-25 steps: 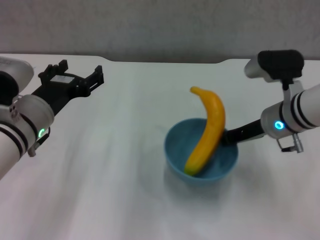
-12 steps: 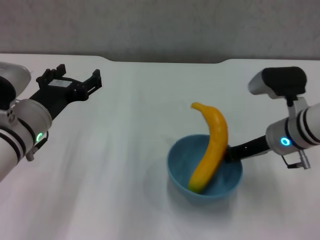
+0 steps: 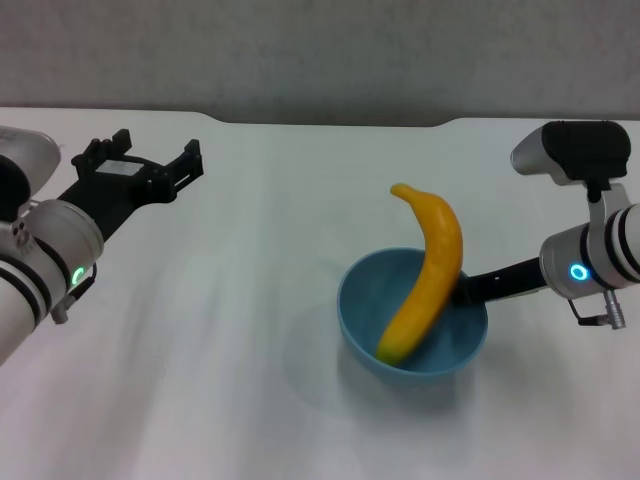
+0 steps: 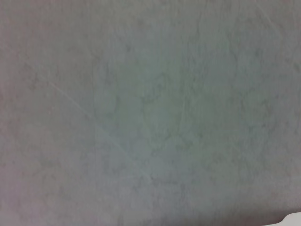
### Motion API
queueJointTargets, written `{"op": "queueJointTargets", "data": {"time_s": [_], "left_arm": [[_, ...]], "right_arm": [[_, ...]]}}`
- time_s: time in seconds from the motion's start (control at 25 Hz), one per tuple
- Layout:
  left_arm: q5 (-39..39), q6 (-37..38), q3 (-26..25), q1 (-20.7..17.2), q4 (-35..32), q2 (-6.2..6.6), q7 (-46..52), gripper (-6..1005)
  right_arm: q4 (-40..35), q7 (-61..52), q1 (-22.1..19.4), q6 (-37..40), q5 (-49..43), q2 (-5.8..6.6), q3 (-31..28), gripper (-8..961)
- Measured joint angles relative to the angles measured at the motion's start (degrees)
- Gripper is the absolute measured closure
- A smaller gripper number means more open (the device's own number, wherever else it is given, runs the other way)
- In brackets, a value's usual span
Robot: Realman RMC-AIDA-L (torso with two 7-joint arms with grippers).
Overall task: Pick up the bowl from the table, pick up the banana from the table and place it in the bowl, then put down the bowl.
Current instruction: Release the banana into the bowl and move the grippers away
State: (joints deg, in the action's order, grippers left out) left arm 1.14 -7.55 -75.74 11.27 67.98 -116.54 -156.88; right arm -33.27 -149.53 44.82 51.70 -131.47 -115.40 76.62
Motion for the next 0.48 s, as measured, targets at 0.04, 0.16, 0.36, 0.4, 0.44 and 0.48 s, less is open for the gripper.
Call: {"op": "queueJointTargets", "data": {"time_s": [0.04,0.16,0.36,0.4,0.44,0.48], "left_arm": [[0.0,0.0,0.0,0.0,0.0,0.00,0.0,90],[0.0,0.0,0.1,0.0,0.0,0.00,0.0,90],[0.0,-0.1,0.5,0.0,0.1,0.00,0.1,90],[0.0,-0.1,0.5,0.0,0.1,0.00,0.1,90],[0.0,-0.1,0.5,0.0,0.1,0.00,0.1,90],[0.0,-0.1,0.5,0.0,0.1,0.00,0.1,90]], "right_arm": [[0.0,0.0,0.0,0.0,0.0,0.01,0.1,924],[0.1,0.0,-0.4,0.3,0.1,-0.15,0.9,924],[0.3,0.0,-0.9,0.1,0.1,-0.07,1.1,923],[0.3,0.0,-1.0,0.1,0.1,-0.05,1.0,923],[0.3,0.0,-1.1,0.0,0.1,-0.05,0.9,923],[0.3,0.0,-1.1,0.0,0.1,-0.05,0.9,923]]}}
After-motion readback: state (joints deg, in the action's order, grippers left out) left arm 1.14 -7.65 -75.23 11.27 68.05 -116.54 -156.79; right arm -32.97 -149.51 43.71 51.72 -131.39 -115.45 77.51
